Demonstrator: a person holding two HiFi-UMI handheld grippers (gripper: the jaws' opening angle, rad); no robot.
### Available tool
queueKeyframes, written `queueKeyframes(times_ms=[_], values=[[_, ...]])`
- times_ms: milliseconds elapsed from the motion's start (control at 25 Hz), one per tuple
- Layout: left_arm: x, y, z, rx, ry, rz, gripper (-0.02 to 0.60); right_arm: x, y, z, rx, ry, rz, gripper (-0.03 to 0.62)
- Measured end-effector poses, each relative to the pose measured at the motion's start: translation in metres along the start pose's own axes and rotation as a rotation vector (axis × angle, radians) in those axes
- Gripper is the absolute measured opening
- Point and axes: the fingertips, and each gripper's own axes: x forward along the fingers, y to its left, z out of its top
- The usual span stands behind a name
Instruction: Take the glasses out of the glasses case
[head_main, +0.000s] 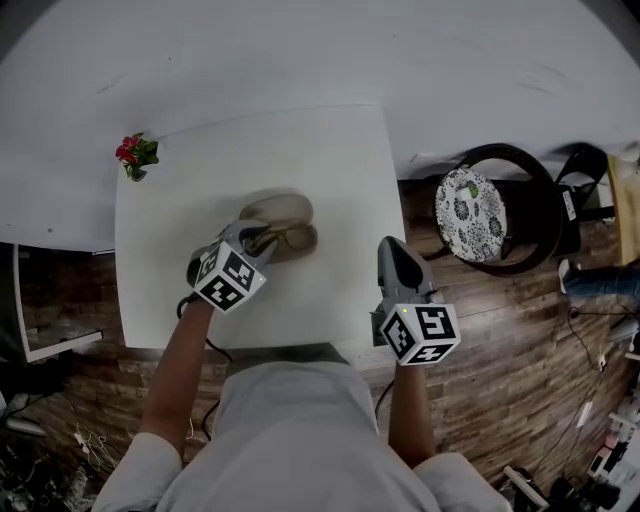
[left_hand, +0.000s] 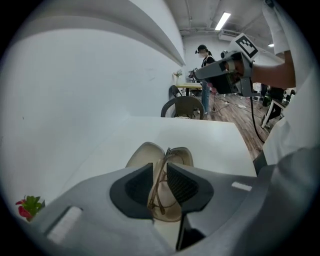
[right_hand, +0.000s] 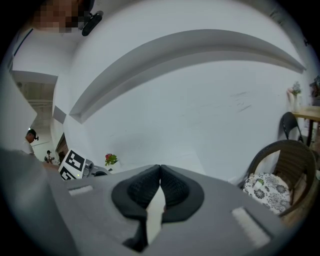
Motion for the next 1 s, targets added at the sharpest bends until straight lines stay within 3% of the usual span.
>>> queueKeyframes(times_ms=[400,840,1000], values=[[0.040,-0.004,-0.027,0.050,0.121,-0.071,0.097,0.008,-0.012,-0.007,-0.006,0.033,-0.009,0.003],[0.056,-0.001,-0.027,0.019,0.132,-0.098,0.095,0.008,-0.021,-0.007,-0.012,0.042,-0.021,0.003],[0.061,-0.004,-0.026,0.027,0.144,-0.116,0.067,0.006,-0.021,-0.009,-0.008,0.045,-0.019,0.003]])
